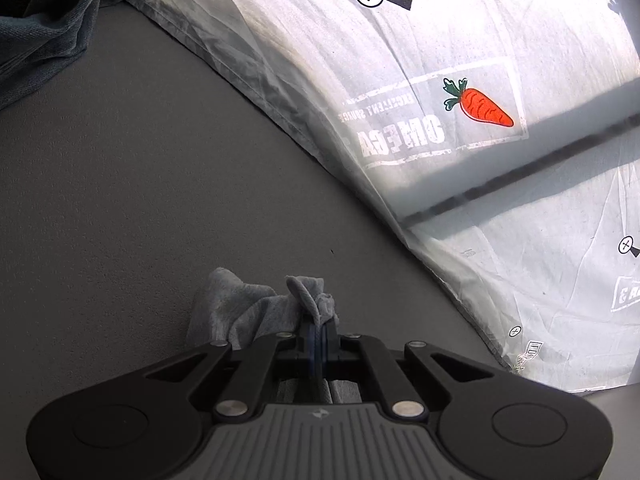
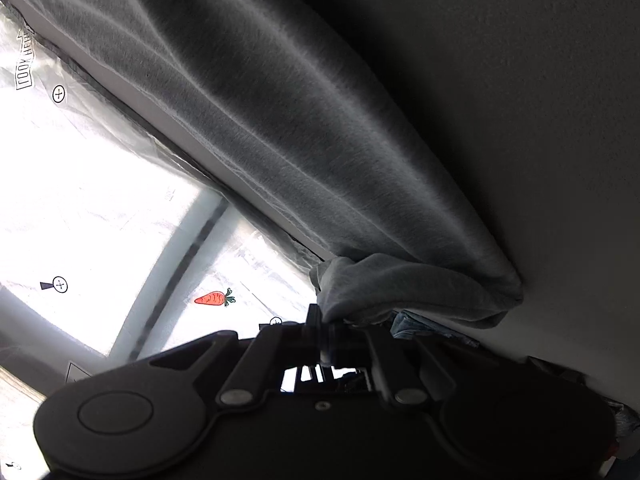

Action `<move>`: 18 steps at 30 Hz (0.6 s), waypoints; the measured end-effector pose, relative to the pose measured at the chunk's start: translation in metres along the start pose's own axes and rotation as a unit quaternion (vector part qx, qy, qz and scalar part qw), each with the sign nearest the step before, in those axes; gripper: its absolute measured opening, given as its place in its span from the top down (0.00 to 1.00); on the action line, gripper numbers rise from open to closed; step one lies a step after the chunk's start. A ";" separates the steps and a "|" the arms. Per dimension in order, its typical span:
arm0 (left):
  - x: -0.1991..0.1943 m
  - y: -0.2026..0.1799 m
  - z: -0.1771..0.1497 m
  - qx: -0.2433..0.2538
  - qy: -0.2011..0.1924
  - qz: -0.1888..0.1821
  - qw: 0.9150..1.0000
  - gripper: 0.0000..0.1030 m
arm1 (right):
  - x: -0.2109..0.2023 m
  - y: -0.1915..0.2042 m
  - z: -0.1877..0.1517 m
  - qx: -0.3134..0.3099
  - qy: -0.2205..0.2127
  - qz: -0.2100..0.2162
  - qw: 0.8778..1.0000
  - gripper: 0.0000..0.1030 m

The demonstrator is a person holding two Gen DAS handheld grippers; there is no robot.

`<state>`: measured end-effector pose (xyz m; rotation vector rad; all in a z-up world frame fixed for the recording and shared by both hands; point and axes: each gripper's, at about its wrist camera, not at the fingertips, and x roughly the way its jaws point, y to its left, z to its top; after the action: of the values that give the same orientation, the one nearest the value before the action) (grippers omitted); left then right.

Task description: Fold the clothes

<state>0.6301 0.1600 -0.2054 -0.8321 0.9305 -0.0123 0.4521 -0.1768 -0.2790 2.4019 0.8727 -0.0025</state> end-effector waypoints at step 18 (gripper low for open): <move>0.038 -0.063 -0.053 0.061 0.057 -0.052 0.995 0.98 | -0.072 0.000 0.035 0.013 -0.060 -0.010 0.998 0.97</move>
<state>0.6372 0.0699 -0.2091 -0.7718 0.9829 -0.2062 0.4022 -0.2378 -0.2945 2.3904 0.8450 -0.1645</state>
